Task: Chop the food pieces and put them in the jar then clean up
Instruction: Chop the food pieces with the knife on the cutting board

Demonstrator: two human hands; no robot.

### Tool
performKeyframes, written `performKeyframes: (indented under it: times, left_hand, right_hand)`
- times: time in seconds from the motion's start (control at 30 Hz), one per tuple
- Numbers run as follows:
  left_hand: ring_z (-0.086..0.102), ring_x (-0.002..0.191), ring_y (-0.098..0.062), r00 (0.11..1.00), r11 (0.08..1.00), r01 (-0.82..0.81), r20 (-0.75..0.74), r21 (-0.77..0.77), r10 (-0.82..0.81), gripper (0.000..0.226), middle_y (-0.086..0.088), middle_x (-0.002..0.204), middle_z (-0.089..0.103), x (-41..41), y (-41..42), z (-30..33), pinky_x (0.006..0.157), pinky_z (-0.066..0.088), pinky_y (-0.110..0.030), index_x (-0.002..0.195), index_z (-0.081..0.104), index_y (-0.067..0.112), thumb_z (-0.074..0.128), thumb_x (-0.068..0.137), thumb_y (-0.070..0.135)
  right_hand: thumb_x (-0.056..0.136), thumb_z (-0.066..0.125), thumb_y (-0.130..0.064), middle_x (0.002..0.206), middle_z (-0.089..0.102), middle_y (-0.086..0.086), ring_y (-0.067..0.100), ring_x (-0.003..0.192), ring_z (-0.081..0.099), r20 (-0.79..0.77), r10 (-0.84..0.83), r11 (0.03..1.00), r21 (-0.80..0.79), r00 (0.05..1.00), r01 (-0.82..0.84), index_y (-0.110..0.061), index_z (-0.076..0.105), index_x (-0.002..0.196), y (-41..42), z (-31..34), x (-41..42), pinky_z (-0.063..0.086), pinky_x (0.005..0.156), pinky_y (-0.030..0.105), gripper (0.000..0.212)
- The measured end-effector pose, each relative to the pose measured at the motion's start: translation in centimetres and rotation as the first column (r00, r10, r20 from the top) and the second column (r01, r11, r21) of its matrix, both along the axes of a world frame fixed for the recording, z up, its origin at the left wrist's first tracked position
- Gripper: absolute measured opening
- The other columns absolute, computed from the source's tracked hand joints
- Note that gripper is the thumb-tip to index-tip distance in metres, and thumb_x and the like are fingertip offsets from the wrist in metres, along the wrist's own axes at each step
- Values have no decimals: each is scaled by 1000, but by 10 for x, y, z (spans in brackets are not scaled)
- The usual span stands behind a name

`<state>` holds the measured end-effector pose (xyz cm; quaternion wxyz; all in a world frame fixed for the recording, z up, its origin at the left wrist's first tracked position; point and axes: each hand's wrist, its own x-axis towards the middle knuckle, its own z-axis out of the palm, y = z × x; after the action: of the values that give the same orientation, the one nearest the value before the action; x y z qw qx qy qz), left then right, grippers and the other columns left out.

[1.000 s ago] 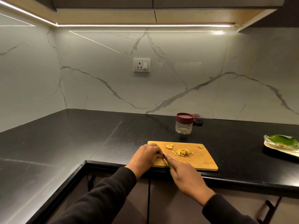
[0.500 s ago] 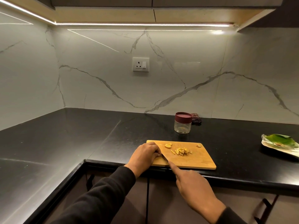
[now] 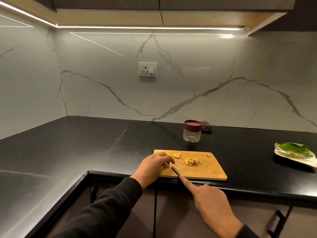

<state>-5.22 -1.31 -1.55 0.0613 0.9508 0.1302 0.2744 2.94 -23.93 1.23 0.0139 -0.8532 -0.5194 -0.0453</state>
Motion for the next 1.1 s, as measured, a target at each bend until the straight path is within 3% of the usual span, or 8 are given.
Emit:
performKeyframes:
  times: [0.1,0.27,0.37,0.57,0.7,0.8,0.9,1.1]
  left_hand:
    - [57,109,-8,996,998,46,-80,43,-42,31,10,128,55,1,4,1,91,54,-25,120,69,39,62,98,18]
    - [49,121,-11,978,991,83,-199,104,-61,49,7,139,45,4,7,3,98,51,-29,137,56,43,60,99,13]
    - [51,121,-13,986,992,75,-155,100,-59,52,7,142,41,4,6,3,98,52,-28,138,51,42,62,97,11]
    - [56,113,-14,986,989,110,-138,95,-96,32,6,138,40,2,4,6,91,55,-27,121,61,38,63,97,17]
    - [52,118,-13,982,989,112,-161,101,-95,42,5,139,42,2,5,6,94,53,-26,131,62,41,61,99,15]
    - [49,121,-13,979,987,109,-184,120,-86,56,4,142,40,4,5,6,97,51,-28,144,49,42,58,99,10]
    - [53,116,-12,990,993,82,-117,82,-72,63,4,141,41,4,5,1,96,52,-26,148,40,41,59,98,8]
    - [58,104,-9,997,995,56,48,-81,-52,46,7,128,50,3,3,-7,94,51,-22,137,47,33,59,99,11]
  right_hand:
    - [106,38,-10,89,49,0,17,74,47,-22,-14,1000,6,1000,14,-52,-8,154,1,-1,1,39,69,33,79]
    - [107,38,-14,90,49,0,17,76,47,-32,-13,1000,25,999,14,-51,-7,155,2,-2,0,39,71,33,76]
    - [108,36,-17,89,48,-1,15,72,45,-29,-6,999,39,1000,7,-52,-7,155,2,-3,1,38,69,32,73]
    - [108,38,-19,86,49,-3,14,71,47,-64,-17,998,60,998,21,-55,-9,153,4,-9,4,40,67,31,75]
    - [108,37,-21,82,44,-4,13,69,43,-74,-11,996,83,997,17,-55,-9,153,3,-9,2,37,68,30,73]
    - [108,36,-22,83,44,-3,16,71,44,-70,-8,997,81,997,13,-55,-7,153,3,-8,3,37,69,31,70]
    - [108,36,-25,84,46,-4,11,65,41,-80,-6,993,113,997,16,-54,-4,154,3,-7,3,37,67,29,67]
    - [109,33,-35,83,53,-8,7,64,46,-191,-15,973,224,981,59,-54,5,155,4,-1,17,33,55,21,58]
